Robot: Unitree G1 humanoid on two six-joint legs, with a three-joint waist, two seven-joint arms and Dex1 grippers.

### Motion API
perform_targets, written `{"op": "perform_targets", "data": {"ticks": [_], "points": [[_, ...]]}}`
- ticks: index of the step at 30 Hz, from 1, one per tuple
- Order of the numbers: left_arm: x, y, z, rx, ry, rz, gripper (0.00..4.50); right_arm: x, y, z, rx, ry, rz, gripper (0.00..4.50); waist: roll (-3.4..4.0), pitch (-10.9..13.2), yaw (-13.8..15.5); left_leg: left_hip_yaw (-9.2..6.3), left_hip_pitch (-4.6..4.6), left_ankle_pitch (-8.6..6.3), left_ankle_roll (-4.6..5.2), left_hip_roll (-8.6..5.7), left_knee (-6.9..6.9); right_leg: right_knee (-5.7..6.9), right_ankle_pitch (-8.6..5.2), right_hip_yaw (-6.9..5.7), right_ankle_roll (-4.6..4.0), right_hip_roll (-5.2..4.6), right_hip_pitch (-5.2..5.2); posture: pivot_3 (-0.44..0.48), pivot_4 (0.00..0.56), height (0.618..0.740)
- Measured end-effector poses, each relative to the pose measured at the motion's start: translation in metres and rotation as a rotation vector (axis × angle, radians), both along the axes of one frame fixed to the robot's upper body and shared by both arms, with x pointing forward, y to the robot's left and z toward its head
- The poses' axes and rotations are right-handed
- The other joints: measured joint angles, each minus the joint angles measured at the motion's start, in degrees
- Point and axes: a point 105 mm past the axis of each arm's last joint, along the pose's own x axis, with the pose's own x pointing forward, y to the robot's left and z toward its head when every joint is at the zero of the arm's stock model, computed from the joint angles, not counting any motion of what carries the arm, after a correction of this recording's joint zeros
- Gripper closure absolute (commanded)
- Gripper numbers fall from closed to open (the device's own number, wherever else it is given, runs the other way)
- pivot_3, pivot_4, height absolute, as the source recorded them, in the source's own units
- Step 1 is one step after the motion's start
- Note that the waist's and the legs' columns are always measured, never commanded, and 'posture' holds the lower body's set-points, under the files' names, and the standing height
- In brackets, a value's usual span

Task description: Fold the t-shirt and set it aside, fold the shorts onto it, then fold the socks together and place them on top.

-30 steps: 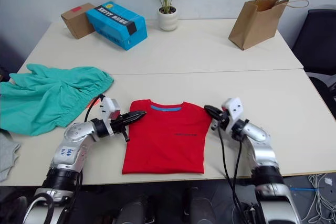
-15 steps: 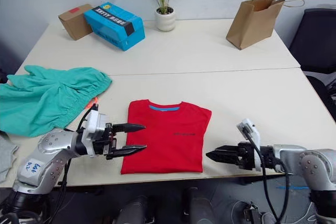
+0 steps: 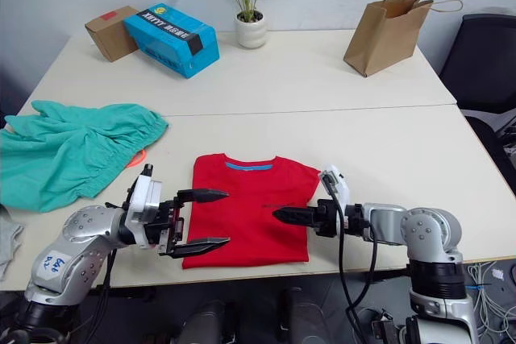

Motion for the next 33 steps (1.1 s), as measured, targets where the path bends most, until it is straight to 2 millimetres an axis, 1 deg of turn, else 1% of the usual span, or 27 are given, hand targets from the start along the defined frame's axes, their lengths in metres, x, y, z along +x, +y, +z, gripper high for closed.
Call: {"op": "perform_targets", "data": {"ticks": [3, 6, 7, 8, 9, 10, 13, 14, 16, 17, 20, 21, 23, 25, 26, 30, 32, 33], "points": [[-0.001, 0.002, 0.002, -0.019, -0.018, 0.012, 0.0, 0.002, -0.002, -0.003, -0.003, 0.006, -0.012, 0.95, 0.0, 0.0, 0.01, 0.0, -0.02, 0.0, 0.0, 0.0, 0.0, -0.02, 0.0, 0.0, -0.01, 0.0, -0.01, 0.0, 0.15, 0.74], [-0.002, 0.009, 0.003, -0.042, -0.041, 0.045, 0.0, 0.002, -0.008, -0.005, -0.025, 0.011, -0.022, 2.03, 0.02, 0.01, 0.45, -0.01, -0.05, -0.01, 0.0, -0.01, -0.12, -0.13, 0.0, -0.03, -0.01, 0.0, -0.03, 0.0, 0.15, 0.74], [-0.002, 0.013, 0.003, -0.045, -0.045, 0.057, 0.0, 0.002, -0.01, -0.007, -0.032, 0.013, -0.025, 2.31, 0.02, 0.01, 0.61, -0.01, -0.07, -0.04, 0.0, -0.01, -0.17, -0.18, 0.0, -0.03, -0.01, 0.0, -0.04, 0.0, 0.15, 0.74], [-0.003, 0.016, 0.003, -0.045, -0.041, 0.065, 0.0, 0.001, -0.011, -0.008, -0.037, 0.018, -0.027, 2.73, 0.02, 0.01, 0.65, 0.0, -0.09, -0.06, 0.0, -0.02, -0.22, -0.22, -0.01, -0.03, 0.0, 0.0, -0.06, 0.0, 0.15, 0.74], [-0.005, 0.018, 0.001, -0.04, -0.037, 0.069, 0.0, 0.001, -0.012, -0.01, -0.041, 0.022, -0.031, 2.99, 0.02, 0.01, 0.66, 0.0, -0.12, -0.07, 0.0, -0.03, -0.28, -0.28, -0.01, -0.04, 0.01, 0.0, -0.08, 0.0, 0.15, 0.74], [-0.006, 0.021, 0.0, -0.039, -0.033, 0.072, 0.0, 0.001, -0.012, -0.011, -0.044, 0.024, -0.032, 3.39, 0.02, 0.01, 0.62, 0.02, -0.12, -0.08, 0.0, -0.04, -0.36, -0.35, -0.02, -0.04, 0.02, -0.01, -0.09, 0.0, 0.15, 0.74], [-0.009, 0.026, 0.001, -0.043, -0.032, 0.075, 0.0, -0.002, -0.01, -0.006, -0.034, 0.012, -0.008, 4.32, -0.12, -0.08, 0.59, 0.03, -0.09, -0.09, 0.0, -0.04, -0.47, -0.48, -0.02, -0.06, 0.02, -0.01, -0.05, 0.0, 0.15, 0.74], [-0.009, 0.027, 0.002, -0.053, -0.038, 0.08, 0.0, -0.002, -0.01, -0.005, -0.027, 0.007, -0.006, 4.44, -0.16, -0.1, 0.61, 0.03, -0.08, -0.09, 0.04, -0.04, -0.47, -0.53, 0.0, -0.06, 0.06, -0.02, -0.01, 0.0, 0.15, 0.74], [-0.009, 0.027, 0.002, -0.067, -0.037, 0.085, 0.0, -0.002, -0.013, -0.006, -0.022, 0.002, -0.02, 4.44, -0.16, -0.1, 0.68, 0.03, -0.1, -0.08, 0.09, -0.08, -0.47, -0.69, 0.05, -0.05, 0.12, -0.04, 0.02, 0.0, 0.15, 0.74], [-0.01, 0.026, 0.0, -0.069, -0.031, 0.084, 0.0, -0.004, -0.018, -0.006, -0.023, 0.001, -0.026, 4.44, -0.14, -0.1, 0.71, 0.05, -0.11, -0.09, 0.12, -0.13, -0.47, -0.7, 0.06, -0.04, 0.13, -0.08, 0.02, 0.0, 0.15, 0.74], [-0.011, 0.026, -0.001, -0.072, -0.029, 0.082, 0.0, -0.009, -0.047, -0.007, -0.061, 0.022, -0.072, 4.44, -0.03, -0.05, 1.87, 0.02, -0.21, -0.16, 0.28, -0.31, -0.49, -0.84, 0.14, -0.05, 0.27, -0.23, 0.01, 0.0, 0.15, 0.74], [-0.01, 0.026, -0.001, -0.074, -0.03, 0.083, 0.0, -0.012, -0.065, -0.008, -0.102, 0.037, -0.104, 4.44, 0.08, -0.07, 2.46, 0.02, -0.3, -0.18, 0.49, -0.33, -0.49, -1.02, 0.21, -0.06, 0.39, -0.24, 0.0, 0.0, 0.15, 0.74], [-0.009, 0.028, -0.002, -0.077, -0.03, 0.089, 0.0, -0.012, -0.091, -0.009, -0.171, 0.049, -0.162, 4.44, 0.18, -0.1, 2.63, 0.03, -0.48, -0.23, 0.6, -0.35, -0.48, -1.22, 0.3, -0.06, 0.53, -0.24, -0.08, 0.0, 0.15, 0.74], [-0.006, 0.028, -0.003, -0.082, -0.028, 0.096, 0.0, -0.013, -0.124, -0.008, -0.247, 0.047, -0.227, 4.44, 0.21, -0.12, 2.45, 0.06, -0.65, -0.31, 0.71, -0.35, -0.43, -1.3, 0.37, -0.08, 0.62, -0.23, -0.16, 0.0, 0.15, 0.74], [-0.006, 0.028, -0.002, -0.084, -0.033, 0.094, 0.0, -0.012, -0.137, -0.005, -0.276, 0.038, -0.253, 4.44, 0.21, -0.11, 2.39, 0.08, -0.67, -0.33, 0.71, -0.35, -0.42, -1.35, 0.37, -0.09, 0.64, -0.22, -0.17, 0.0, 0.15, 0.74], [-0.003, 0.025, -0.001, -0.092, -0.046, 0.091, 0.0, -0.005, -0.206, 0.003, -0.436, 0.006, -0.389, 4.44, 0.29, -0.1, 2.17, 0.29, -0.69, -0.33, 0.65, -0.31, -0.17, -1.37, 0.39, -0.1, 0.7, -0.21, -0.18, 0.0, 0.15, 0.74], [0.001, 0.024, -0.002, -0.095, -0.046, 0.091, 0.0, 0.001, -0.234, 0.007, -0.508, -0.018, -0.448, 4.44, 0.32, -0.08, 2.02, 0.32, -0.7, -0.36, 0.62, -0.27, 0.08, -1.29, 0.41, -0.09, 0.73, -0.16, -0.17, 0.0, 0.15, 0.74], [0.003, 0.023, -0.002, -0.095, -0.047, 0.087, 0.0, 0.008, -0.248, 0.01, -0.542, -0.043, -0.487, 4.44, 0.33, -0.07, 1.85, 0.37, -0.69, -0.4, 0.64, -0.27, 0.12, -1.3, 0.46, -0.05, 0.75, -0.15, -0.17, 0.0, 0.15, 0.74]]}}
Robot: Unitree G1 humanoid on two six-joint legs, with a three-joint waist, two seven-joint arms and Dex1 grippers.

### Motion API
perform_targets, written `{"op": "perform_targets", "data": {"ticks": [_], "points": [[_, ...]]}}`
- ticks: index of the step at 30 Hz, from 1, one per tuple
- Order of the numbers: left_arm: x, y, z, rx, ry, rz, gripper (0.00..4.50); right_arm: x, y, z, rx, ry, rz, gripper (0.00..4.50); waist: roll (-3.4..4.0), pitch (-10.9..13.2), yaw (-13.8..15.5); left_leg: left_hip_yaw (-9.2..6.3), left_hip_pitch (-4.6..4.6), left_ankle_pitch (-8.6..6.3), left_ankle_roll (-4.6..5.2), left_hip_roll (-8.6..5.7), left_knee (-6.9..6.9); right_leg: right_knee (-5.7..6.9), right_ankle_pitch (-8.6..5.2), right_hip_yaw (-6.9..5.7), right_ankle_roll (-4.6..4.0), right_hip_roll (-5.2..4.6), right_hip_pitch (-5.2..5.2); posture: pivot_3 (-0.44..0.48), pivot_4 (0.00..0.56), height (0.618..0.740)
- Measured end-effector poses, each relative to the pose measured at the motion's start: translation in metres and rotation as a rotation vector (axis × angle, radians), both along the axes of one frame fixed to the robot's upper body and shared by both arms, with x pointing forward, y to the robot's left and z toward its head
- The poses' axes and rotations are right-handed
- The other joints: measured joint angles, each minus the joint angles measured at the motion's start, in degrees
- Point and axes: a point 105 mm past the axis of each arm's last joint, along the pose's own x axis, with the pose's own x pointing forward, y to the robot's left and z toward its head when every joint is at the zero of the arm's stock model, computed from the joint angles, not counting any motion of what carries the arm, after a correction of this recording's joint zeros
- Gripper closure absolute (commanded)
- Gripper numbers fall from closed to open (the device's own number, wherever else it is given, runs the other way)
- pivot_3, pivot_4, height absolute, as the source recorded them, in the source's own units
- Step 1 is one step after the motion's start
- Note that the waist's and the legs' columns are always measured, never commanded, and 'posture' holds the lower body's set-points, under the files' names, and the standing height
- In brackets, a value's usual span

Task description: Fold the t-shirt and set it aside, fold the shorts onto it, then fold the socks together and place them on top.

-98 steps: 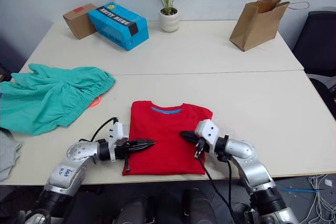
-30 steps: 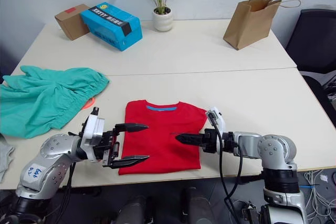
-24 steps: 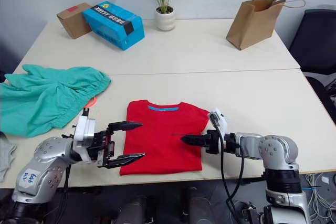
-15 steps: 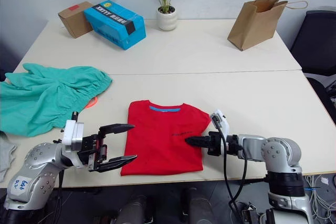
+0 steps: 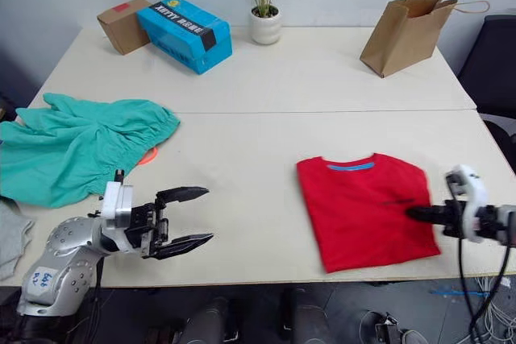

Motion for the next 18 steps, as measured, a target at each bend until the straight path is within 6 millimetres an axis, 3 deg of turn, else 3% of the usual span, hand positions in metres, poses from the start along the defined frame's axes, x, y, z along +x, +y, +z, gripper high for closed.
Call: {"op": "perform_targets", "data": {"ticks": [6, 12, 17, 18], "points": [[0.006, -0.002, 0.005, -0.001, -0.031, -0.007, 0.0, 0.013, -0.045, 0.002, -0.171, -0.054, -0.077, 4.44, 0.16, 0.02, 0.04, 0.06, 0.03, 0.15, -0.13, -0.01, 0.06, 0.05, 0.06, 0.12, -0.02, 0.01, -0.01, 0.0, 0.15, 0.74], [0.008, -0.001, 0.008, 0.012, -0.037, -0.005, 0.0, 0.014, -0.065, 0.003, -0.316, -0.074, -0.048, 4.44, 0.18, 0.01, 0.18, 0.07, 0.02, 0.16, -0.15, -0.02, 0.17, 0.06, 0.14, 0.14, 0.06, -0.05, 0.03, 0.0, 0.15, 0.74], [0.007, 0.007, 0.007, 0.036, -0.028, 0.021, 0.0, 0.011, -0.066, 0.003, -0.278, -0.051, -0.048, 4.44, 0.2, -0.01, 0.1, 0.07, 0.03, 0.12, -0.19, 0.01, 0.16, 0.07, 0.13, 0.14, 0.04, -0.04, 0.01, 0.0, 0.15, 0.74], [0.007, 0.009, 0.007, 0.037, -0.03, 0.025, 0.0, 0.011, -0.065, 0.003, -0.272, -0.046, -0.053, 4.22, 0.21, -0.01, 0.1, 0.07, 0.03, 0.11, -0.2, 0.02, 0.16, 0.07, 0.13, 0.13, 0.03, -0.04, 0.01, 0.0, 0.15, 0.74]]}}
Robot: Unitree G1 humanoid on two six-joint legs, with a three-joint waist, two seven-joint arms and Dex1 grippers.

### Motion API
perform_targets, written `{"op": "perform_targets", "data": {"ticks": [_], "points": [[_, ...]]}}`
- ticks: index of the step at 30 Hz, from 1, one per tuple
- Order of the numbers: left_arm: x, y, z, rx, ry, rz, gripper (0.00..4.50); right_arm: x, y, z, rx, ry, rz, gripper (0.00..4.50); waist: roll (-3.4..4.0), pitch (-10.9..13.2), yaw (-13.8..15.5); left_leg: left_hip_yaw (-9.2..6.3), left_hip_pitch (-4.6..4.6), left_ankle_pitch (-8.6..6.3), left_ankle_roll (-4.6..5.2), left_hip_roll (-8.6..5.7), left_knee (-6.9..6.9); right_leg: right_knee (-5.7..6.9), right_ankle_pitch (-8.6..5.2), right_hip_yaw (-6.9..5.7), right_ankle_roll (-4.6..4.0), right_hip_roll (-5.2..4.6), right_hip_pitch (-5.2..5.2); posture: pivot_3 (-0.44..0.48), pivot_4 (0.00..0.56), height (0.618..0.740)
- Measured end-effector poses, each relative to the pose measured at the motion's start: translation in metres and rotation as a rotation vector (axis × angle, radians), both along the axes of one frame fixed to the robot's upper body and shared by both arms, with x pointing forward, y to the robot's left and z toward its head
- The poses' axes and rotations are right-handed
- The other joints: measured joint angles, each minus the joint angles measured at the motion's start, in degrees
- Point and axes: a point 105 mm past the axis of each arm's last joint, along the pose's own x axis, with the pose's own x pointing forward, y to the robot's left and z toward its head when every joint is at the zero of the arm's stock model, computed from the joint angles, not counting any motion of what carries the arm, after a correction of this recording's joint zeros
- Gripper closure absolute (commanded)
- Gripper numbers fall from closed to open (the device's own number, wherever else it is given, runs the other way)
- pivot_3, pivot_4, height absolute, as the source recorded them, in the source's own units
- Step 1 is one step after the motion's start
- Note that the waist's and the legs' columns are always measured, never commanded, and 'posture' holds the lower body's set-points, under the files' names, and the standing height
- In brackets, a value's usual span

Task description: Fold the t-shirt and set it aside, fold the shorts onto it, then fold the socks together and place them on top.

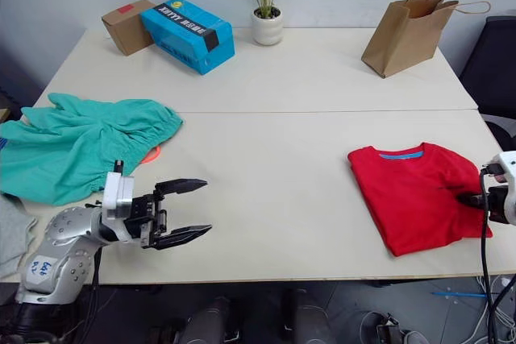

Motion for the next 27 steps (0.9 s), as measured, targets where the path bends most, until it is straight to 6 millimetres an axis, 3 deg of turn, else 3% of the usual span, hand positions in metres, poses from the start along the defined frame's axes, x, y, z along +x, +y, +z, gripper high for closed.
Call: {"op": "perform_targets", "data": {"ticks": [2, 7, 12, 13, 16, 18, 20, 24, 27], "points": [[0.0, 0.001, 0.0, 0.004, 0.0, 0.001, 0.0, -0.002, 0.003, -0.001, 0.031, 0.02, 0.01, 3.76, 0.01, -0.01, 0.02, -0.01, 0.0, 0.0, -0.01, 0.01, 0.0, 0.01, 0.0, -0.01, -0.01, 0.01, 0.01, 0.0, 0.15, 0.74], [0.002, 0.003, -0.001, 0.027, -0.004, 0.022, 0.0, -0.012, 0.009, -0.001, 0.016, 0.045, 0.102, 2.01, 0.06, -0.04, 0.18, -0.01, 0.0, -0.01, 0.0, 0.01, -0.01, 0.02, 0.0, -0.02, -0.01, 0.0, 0.0, 0.0, 0.15, 0.74], [0.002, 0.024, -0.006, 0.058, 0.022, 0.098, 0.0, -0.032, -0.011, 0.012, -0.097, -0.001, 0.12, 0.24, 0.42, -0.03, 0.11, 0.07, 0.0, -0.04, 0.05, -0.02, 0.01, 0.01, 0.0, 0.0, 0.0, -0.02, -0.03, 0.0, 0.15, 0.74], [0.003, 0.028, -0.006, 0.061, 0.03, 0.107, 0.0, -0.033, -0.011, 0.018, -0.132, -0.041, 0.15, 0.04, 0.44, -0.04, 0.11, 0.07, 0.02, -0.04, 0.05, -0.01, 0.0, 0.02, -0.01, 0.0, 0.0, 0.0, -0.02, 0.0, 0.15, 0.74], [0.003, 0.041, -0.016, 0.079, 0.081, 0.134, 0.0, -0.03, -0.001, 0.042, -0.247, -0.218, 0.294, 0.04, 0.44, -0.04, -0.47, 0.13, 0.1, -0.03, 0.02, 0.01, -0.06, 0.02, 0.0, 0.02, -0.01, 0.05, -0.01, 0.0, 0.15, 0.74], [0.003, 0.055, -0.024, 0.108, 0.116, 0.185, 0.0, -0.029, 0.019, 0.058, -0.297, -0.371, 0.424, 0.04, 0.42, -0.03, -1.08, 0.09, 0.13, -0.08, 0.07, 0.05, -0.17, 0.01, 0.0, 0.02, -0.01, 0.09, 0.0, 0.0, 0.15, 0.74], [0.003, 0.077, -0.024, 0.115, 0.108, 0.298, 0.0, -0.033, 0.056, 0.066, -0.309, -0.557, 0.598, 0.04, 0.24, -0.02, -1.43, 0.03, 0.17, -0.11, 0.04, 0.27, -0.17, 0.01, 0.0, -0.01, -0.03, 0.23, 0.06, 0.0, 0.15, 0.74], [-0.013, 0.127, -0.012, 0.1, 0.049, 0.572, 0.0, -0.04, 0.13, 0.061, -0.21, -0.805, 0.799, 0.04, 0.26, -0.01, -1.92, 0.08, 0.25, -0.11, -0.01, 0.33, -0.2, 0.11, 0.02, 0.05, -0.11, 0.22, 0.05, 0.0, 0.15, 0.74], [-0.038, 0.152, -0.028, 0.131, 0.105, 0.705, 0.0, -0.045, 0.182, 0.054, -0.07, -0.888, 0.918, 0.04, 0.27, -0.01, -1.92, 0.1, 0.32, -0.18, 0.09, 0.31, -0.19, 0.1, 0.0, 0.05, -0.15, 0.16, 0.1, 0.0, 0.15, 0.74]]}}
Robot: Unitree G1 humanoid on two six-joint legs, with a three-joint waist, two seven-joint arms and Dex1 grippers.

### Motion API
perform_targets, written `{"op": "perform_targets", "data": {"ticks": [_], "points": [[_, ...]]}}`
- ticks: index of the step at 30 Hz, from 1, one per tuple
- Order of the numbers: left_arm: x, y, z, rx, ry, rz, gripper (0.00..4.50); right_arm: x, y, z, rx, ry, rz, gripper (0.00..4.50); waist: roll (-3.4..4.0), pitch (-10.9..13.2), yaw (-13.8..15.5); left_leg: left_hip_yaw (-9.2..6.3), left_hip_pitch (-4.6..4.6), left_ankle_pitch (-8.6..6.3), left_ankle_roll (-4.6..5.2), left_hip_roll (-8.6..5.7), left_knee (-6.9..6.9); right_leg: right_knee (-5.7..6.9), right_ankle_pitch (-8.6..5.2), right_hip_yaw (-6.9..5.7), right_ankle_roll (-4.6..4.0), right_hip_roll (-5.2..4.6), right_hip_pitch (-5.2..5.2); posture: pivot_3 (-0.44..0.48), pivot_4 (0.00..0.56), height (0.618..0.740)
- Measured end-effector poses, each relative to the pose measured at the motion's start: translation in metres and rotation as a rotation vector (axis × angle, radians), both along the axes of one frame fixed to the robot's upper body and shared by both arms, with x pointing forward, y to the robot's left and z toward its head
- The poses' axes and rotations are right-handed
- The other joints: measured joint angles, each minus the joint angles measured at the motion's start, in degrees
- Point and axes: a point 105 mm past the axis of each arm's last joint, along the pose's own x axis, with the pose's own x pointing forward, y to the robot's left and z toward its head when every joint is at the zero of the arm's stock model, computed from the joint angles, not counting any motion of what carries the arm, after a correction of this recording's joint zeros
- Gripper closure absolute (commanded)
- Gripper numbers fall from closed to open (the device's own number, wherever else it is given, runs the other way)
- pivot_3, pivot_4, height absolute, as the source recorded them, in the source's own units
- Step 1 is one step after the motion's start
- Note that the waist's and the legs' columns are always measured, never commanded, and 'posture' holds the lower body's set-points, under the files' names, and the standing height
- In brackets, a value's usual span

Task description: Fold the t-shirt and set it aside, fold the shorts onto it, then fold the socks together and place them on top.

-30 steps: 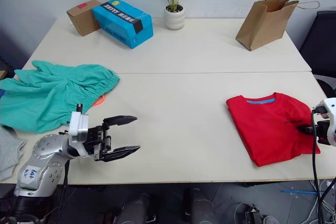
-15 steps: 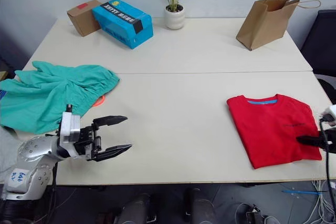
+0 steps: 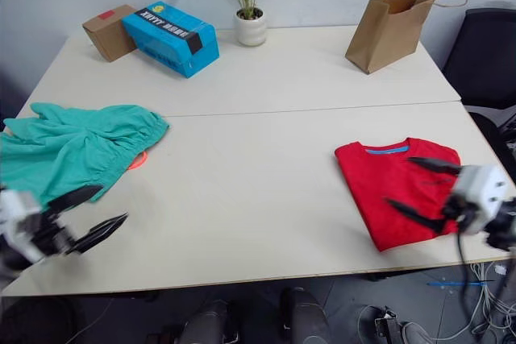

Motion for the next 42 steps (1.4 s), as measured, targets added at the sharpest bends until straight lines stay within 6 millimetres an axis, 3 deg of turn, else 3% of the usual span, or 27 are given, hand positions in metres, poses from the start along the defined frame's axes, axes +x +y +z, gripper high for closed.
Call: {"op": "perform_targets", "data": {"ticks": [5, 9, 14, 18, 21, 26, 28, 34, 41, 42], "points": [[-0.04, 0.05, -0.022, -0.047, 0.035, 0.424, 0.0, -0.003, 0.076, -0.034, 0.076, -0.007, 0.256, 0.04, -0.37, -0.01, 0.49, -0.01, 0.01, -0.19, -0.13, -0.02, 0.08, -0.09, 0.04, -0.02, -0.15, -0.09, 0.04, 0.0, 0.15, 0.74], [-0.072, 0.087, -0.022, -0.066, 0.045, 0.722, 0.0, -0.001, 0.092, -0.031, 0.151, -0.069, 0.262, 0.04, -0.44, -0.05, 0.89, -0.09, 0.0, -0.19, -0.07, -0.1, 0.11, -0.11, 0.02, -0.06, -0.18, -0.19, 0.06, 0.0, 0.15, 0.74], [-0.097, 0.082, -0.017, -0.073, 0.104, 0.772, 0.0, -0.019, 0.101, -0.051, 0.157, -0.005, 0.295, 0.04, -0.67, -0.19, 0.66, -0.11, 0.0, -0.34, -0.09, -0.08, 0.09, -0.1, -0.05, -0.08, -0.3, -0.19, 0.06, 0.0, 0.15, 0.74], [-0.099, 0.067, -0.01, -0.075, 0.131, 0.722, 0.0, -0.019, 0.102, -0.05, 0.156, -0.019, 0.29, 0.04, -0.67, -0.17, 0.43, -0.1, 0.03, -0.33, -0.11, -0.06, 0.12, -0.1, -0.11, -0.07, -0.4, -0.1, 0.06, 0.0, 0.15, 0.74], [-0.082, 0.053, 0.005, -0.025, 0.125, 0.639, 0.0, -0.017, 0.106, -0.048, 0.159, -0.029, 0.299, 0.04, -0.68, -0.16, 0.6, -0.19, 0.1, -0.29, -0.18, -0.07, 0.11, -0.09, -0.3, -0.08, -0.73, -0.04, 0.1, 0.0, 0.15, 0.74], [-0.013, 0.03, 0.035, 0.222, 0.106, 0.44, 0.0, -0.011, 0.111, -0.04, 0.162, -0.065, 0.302, 0.04, -0.41, -0.13, 1.61, -0.38, 0.37, -0.21, -0.32, -0.14, 0.03, -0.12, -0.54, -0.1, -1.27, -0.03, 0.44, 0.0, 0.15, 0.74], [0.0, 0.024, 0.029, 0.298, 0.151, 0.393, 0.0, -0.011, 0.112, -0.041, 0.165, -0.063, 0.287, 0.04, -0.42, -0.15, 0.97, -0.27, 0.43, -0.24, -0.29, -0.14, -0.07, -0.05, -0.09, -0.03, -0.45, -0.05, 0.44, 0.0, 0.15, 0.74], [0.052, 0.037, 0.018, 0.461, 0.194, 0.393, 0.0, -0.009, 0.115, -0.043, 0.174, -0.069, 0.234, 0.04, -0.52, -0.19, 0.59, -0.17, 0.39, -0.13, -0.65, -0.11, -0.1, 0.78, -0.67, 0.01, -0.72, -0.04, -0.04, 0.0, 0.15, 0.74], [0.082, 0.051, -0.002, 0.528, 0.33, 0.331, 0.0, -0.011, 0.114, -0.047, 0.153, -0.09, 0.181, 0.04, -0.49, -0.17, 0.64, -0.14, 0.65, -0.2, -0.84, -0.04, -0.05, 1.35, -0.95, 0.01, -0.92, 0.01, -0.1, 0.0, 0.15, 0.74], [0.086, 0.052, -0.002, 0.532, 0.334, 0.322, 0.2, -0.011, 0.115, -0.047, 0.151, -0.098, 0.179, 0.01, -0.47, -0.16, 0.68, -0.14, 0.69, -0.3, -0.95, -0.06, -0.05, 1.4, -0.95, 0.02, -0.92, -0.01, -0.09, 0.0, 0.15, 0.74]]}}
